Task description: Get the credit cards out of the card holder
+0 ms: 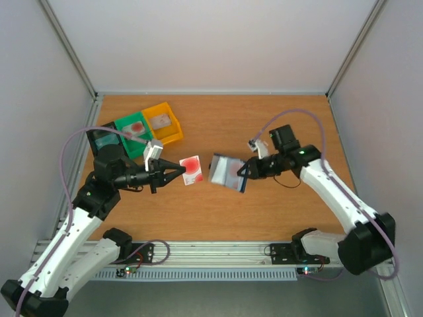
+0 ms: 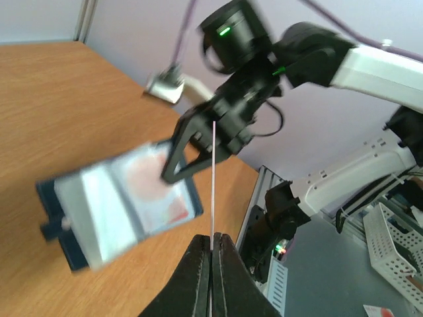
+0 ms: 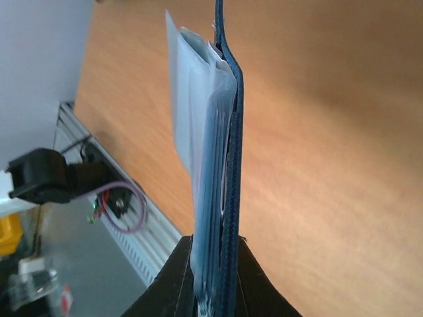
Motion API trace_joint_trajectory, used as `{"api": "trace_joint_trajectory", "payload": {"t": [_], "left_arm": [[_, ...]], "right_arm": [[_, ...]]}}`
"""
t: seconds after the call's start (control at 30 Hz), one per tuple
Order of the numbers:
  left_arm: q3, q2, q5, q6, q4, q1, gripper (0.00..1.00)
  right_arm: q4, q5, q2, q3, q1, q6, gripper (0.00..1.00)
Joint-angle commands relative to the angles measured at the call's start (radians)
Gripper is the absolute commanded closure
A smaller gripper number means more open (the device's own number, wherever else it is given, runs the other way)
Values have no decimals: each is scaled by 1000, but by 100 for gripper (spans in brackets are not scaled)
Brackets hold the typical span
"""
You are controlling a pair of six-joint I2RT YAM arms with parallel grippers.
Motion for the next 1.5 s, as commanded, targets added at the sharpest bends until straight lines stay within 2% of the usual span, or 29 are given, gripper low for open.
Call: {"api": "trace_joint_trajectory", "payload": {"t": [0.0, 0.13, 0.23, 0.27, 0.33, 0.37, 0.4, 0.5, 0.57, 0.6, 0.63, 0.7, 0.8, 0.87, 0.93, 1.0, 1.1, 1.2, 1.27, 1.43, 1.47], "left_arm": [[-19, -15, 77, 45, 26, 7, 100], [-30, -7, 111, 38, 50, 5, 100], [-28, -1, 129, 17, 70, 5, 100], [-26, 1, 131, 12, 71, 4, 100], [-23, 2, 136, 9, 70, 4, 100], [-23, 2, 137, 8, 70, 4, 100], [-23, 2, 139, 6, 70, 4, 100], [-23, 5, 155, 10, 72, 1, 100], [-27, 6, 170, 23, 82, -7, 100], [-29, 7, 178, 30, 91, -13, 100], [-33, 9, 184, 34, 98, -21, 100], [-38, 11, 203, 41, 105, -35, 100], [-35, 13, 248, 61, 98, -59, 100], [-29, 15, 271, 89, 78, -70, 100], [-20, 17, 283, 115, 50, -78, 100], [-7, 19, 292, 162, -5, -86, 100], [12, 24, 297, 227, -53, -98, 100], [20, 34, 297, 241, -56, -105, 100], [23, 39, 296, 241, -53, -108, 100], [28, 45, 291, 233, -49, -113, 100], [28, 44, 282, 228, -46, -113, 100]], "right_arm": [[96, -155, 100, -134, -3, 113, 99], [172, -246, 218, -214, -3, 126, 99], [144, -213, 302, -226, -9, 108, 99], [129, -193, 319, -226, -18, 105, 94], [86, -109, 331, -221, -43, 108, 72], [43, 1, 325, -200, -52, 108, 53], [-14, 93, 307, -180, -58, 110, 43], [-127, 331, 188, -83, -57, 128, 26], [-188, 423, 107, 22, -36, 113, 16], [-205, 436, 77, 76, -12, 88, 6], [-217, 429, 55, 135, 27, 53, 2], [-235, 383, 32, 251, 161, -57, 2], [-224, 177, 13, 396, 382, -235, 2], [-196, 61, 22, 446, 452, -278, 1], [-210, -52, 52, 491, 464, -309, 1], [-224, -87, 84, 524, 489, -327, 1], [-261, 32, 150, 582, 550, -321, 5], [-285, 78, 186, 620, 575, -317, 19], [-276, 80, 185, 617, 575, -308, 32], [-282, 107, 186, 591, 575, -273, 95], [-277, 127, 179, 585, 575, -259, 98]]}}
